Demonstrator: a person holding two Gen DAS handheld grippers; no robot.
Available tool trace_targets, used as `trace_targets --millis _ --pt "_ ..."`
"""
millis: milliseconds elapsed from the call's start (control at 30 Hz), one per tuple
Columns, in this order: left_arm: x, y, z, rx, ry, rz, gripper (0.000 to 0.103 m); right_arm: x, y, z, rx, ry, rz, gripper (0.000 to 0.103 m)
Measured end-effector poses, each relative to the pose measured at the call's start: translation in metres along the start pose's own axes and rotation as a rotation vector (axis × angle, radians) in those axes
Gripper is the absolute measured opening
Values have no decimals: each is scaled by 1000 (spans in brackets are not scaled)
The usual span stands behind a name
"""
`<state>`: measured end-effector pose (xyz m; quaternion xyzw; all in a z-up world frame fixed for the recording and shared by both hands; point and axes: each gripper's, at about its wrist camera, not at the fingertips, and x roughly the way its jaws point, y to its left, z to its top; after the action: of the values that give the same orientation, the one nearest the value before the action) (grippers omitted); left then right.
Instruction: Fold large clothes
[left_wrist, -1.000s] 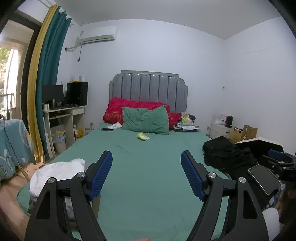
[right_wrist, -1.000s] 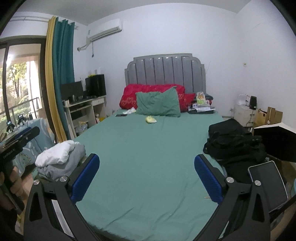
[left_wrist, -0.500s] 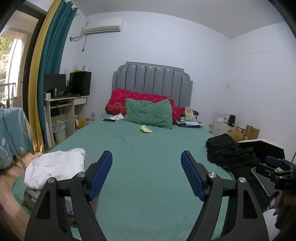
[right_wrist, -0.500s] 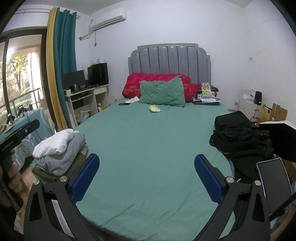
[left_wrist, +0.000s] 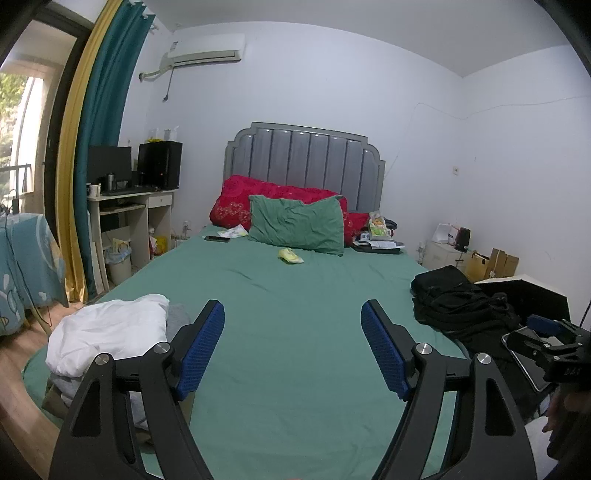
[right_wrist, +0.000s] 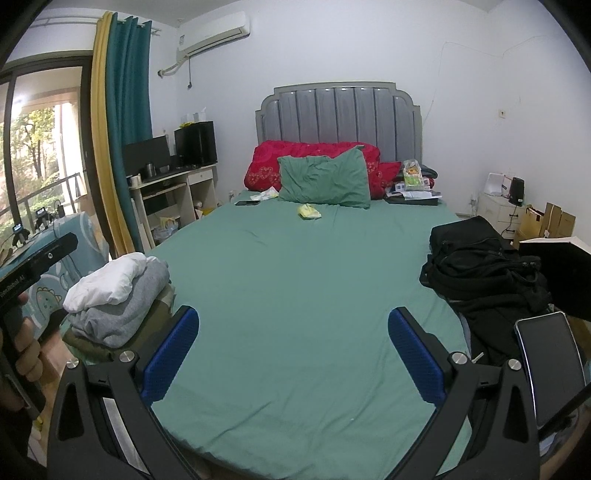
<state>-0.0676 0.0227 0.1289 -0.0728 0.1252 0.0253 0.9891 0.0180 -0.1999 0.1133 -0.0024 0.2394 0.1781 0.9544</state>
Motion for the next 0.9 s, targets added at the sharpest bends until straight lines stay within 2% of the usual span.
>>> trace_targets --millis 900 --pt "1 1 -1 5 -2 -22 79 3 -7 -2 13 6 -1 101"
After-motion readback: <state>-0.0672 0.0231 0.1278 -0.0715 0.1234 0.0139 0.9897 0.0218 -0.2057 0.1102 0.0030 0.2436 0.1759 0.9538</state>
